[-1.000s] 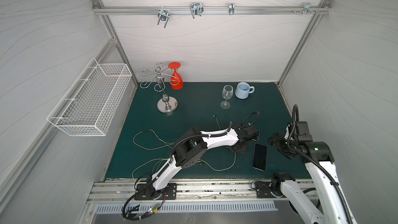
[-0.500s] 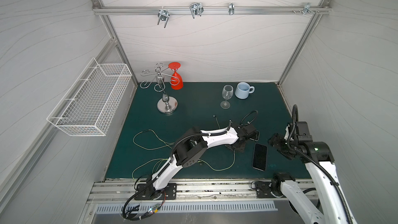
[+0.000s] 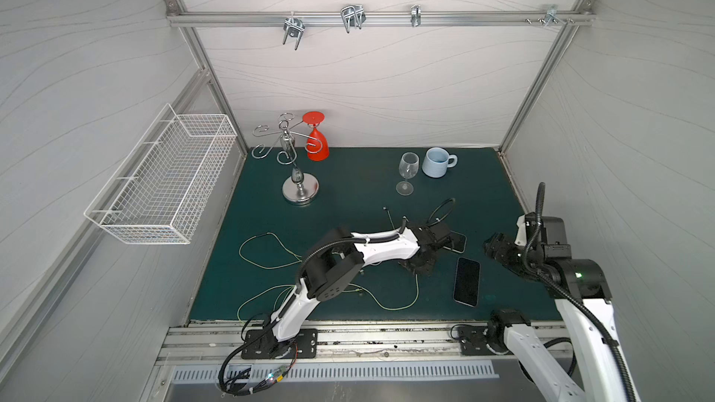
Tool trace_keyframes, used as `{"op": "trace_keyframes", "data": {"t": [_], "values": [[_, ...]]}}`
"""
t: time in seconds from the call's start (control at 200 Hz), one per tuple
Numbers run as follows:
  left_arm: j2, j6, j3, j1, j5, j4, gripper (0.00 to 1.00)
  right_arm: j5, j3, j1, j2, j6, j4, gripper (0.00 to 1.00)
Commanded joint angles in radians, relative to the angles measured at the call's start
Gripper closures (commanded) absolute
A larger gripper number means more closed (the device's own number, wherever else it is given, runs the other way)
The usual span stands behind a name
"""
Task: Plug wired earphones into phones
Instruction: Pick up the wired earphone from the center of the board.
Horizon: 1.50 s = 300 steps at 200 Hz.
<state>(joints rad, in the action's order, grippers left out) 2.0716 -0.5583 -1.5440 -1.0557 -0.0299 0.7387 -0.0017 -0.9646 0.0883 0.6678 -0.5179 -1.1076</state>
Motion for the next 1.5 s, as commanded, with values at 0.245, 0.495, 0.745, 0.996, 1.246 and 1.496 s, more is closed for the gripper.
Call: {"op": "trace_keyframes", "data": {"t": [0.245, 0.495, 0.745, 0.996, 1.246, 1.496], "values": [[-0.497, 0.200, 0.217, 0.133, -0.182, -0.134, 1.00, -0.348, 0.092, 0.011, -0.072, 0.292, 0.384, 0.27], [-0.781, 0.295, 0.341, 0.214, -0.438, -0.137, 1.00, -0.608, 0.175, 0.105, -0.102, 0.805, 0.594, 0.25], [-0.896, 0.340, 0.341, 0.226, -0.587, -0.054, 1.00, -0.847, 0.064, 0.285, 0.055, 1.314, 0.488, 0.29], [-0.918, 0.386, 0.297, 0.225, -0.615, -0.002, 1.00, -0.849, -0.057, 0.454, 0.211, 1.600, 0.457, 0.46], [-0.895, 0.408, 0.240, 0.226, -0.642, 0.034, 1.00, -0.827, -0.083, 0.543, 0.284, 1.701, 0.498, 0.46], [-0.878, 0.407, 0.204, 0.224, -0.682, 0.065, 1.00, -0.818, -0.105, 0.585, 0.353, 1.693, 0.583, 0.46]]}}
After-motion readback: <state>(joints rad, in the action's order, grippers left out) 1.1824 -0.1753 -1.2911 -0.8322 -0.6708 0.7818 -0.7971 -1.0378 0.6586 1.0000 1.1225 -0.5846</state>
